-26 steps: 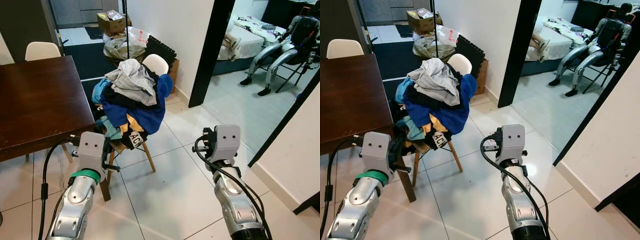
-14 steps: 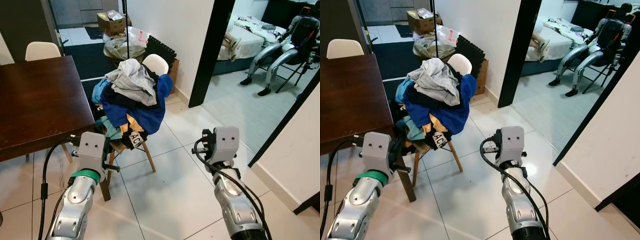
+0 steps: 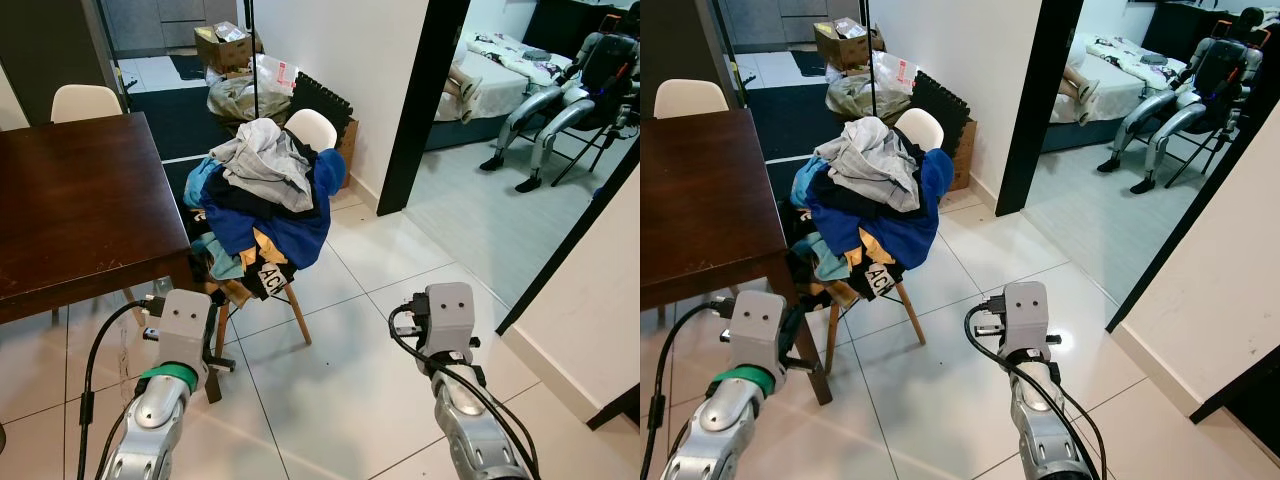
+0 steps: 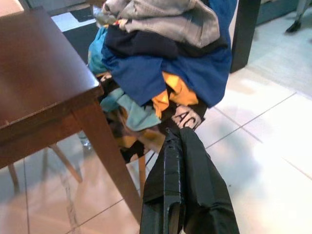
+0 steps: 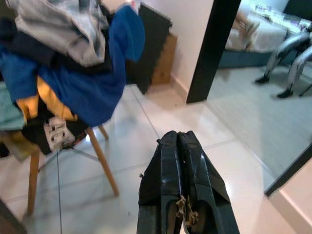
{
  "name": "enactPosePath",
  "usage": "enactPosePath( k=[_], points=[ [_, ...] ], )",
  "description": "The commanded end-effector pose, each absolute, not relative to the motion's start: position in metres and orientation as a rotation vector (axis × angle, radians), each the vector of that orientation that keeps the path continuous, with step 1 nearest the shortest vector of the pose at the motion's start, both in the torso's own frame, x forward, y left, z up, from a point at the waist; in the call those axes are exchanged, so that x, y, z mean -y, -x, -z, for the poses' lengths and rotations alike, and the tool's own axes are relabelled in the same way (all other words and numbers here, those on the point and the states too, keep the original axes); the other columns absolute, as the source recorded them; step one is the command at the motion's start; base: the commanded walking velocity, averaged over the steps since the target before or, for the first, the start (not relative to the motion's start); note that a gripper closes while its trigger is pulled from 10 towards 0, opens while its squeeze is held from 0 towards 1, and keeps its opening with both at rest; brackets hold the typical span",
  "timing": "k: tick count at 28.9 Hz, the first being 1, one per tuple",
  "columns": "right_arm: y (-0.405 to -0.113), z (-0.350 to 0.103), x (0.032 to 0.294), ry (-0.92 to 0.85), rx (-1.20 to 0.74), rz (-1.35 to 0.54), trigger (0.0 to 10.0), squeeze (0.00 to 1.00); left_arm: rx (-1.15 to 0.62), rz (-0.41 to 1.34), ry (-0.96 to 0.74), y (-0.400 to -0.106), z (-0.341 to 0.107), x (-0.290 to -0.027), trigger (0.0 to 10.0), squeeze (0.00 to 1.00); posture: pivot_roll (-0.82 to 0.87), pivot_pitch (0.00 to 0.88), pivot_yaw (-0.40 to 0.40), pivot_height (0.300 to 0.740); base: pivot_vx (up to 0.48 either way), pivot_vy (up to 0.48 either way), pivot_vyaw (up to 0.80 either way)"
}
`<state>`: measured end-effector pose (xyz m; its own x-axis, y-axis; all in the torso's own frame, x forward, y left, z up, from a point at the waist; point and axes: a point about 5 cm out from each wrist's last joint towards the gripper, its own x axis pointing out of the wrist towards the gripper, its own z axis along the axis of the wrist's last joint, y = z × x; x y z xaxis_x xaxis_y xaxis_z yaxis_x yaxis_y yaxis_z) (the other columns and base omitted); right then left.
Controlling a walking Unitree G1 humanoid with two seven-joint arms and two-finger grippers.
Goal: Hang hanger
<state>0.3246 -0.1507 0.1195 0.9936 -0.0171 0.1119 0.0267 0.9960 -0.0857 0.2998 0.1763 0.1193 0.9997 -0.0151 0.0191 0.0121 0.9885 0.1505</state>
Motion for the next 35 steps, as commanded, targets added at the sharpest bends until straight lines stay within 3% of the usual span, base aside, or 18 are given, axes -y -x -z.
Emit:
enactPosePath(
  k=[1,5,7,11,13,17,35],
  points=[
    [-0.325,-0.124,0.151,0.085,0.137,0.032,10.0,0.00,0.028,0.025,-0.142,-0.300,-0.124,-0.174,10.0,0.00,-0.02,0.020,0.022,0.740,0.000,0.000,0.00],
    [-0.330,-0.180,0.152,0.045,0.345,0.029,10.0,0.00,0.255,0.037,-0.159,-0.311,-0.184,-0.170,10.0,0.00,-0.01,0.029,0.037,0.740,0.000,0.000,0.00],
    [-0.330,-0.188,0.153,0.037,0.371,0.029,10.0,0.00,0.278,0.035,-0.163,-0.312,-0.191,-0.170,10.0,0.00,-0.01,0.029,0.037,0.740,0.000,0.000,0.00],
    [-0.330,-0.185,0.153,0.032,0.358,0.019,10.0,0.00,0.234,0.038,-0.179,-0.313,-0.180,-0.173,10.0,0.00,-0.01,0.028,0.040,0.740,0.000,0.000,0.00],
    [-0.324,-0.139,0.160,0.062,0.192,0.033,10.0,0.00,0.103,0.037,-0.191,-0.302,-0.144,-0.178,10.0,0.00,-0.01,0.036,0.043,0.740,0.000,0.000,0.00],
    [-0.314,-0.113,0.162,0.066,0.105,0.028,10.0,0.00,0.033,0.038,-0.183,-0.290,-0.125,-0.180,10.0,0.00,-0.01,0.044,0.053,0.740,0.000,0.000,0.00],
    [-0.317,-0.132,0.144,0.017,0.179,-0.025,10.0,0.00,0.063,-0.009,-0.168,-0.294,-0.134,-0.184,10.0,0.00,-0.02,0.039,0.049,0.740,0.000,0.000,0.00]
  ],
)
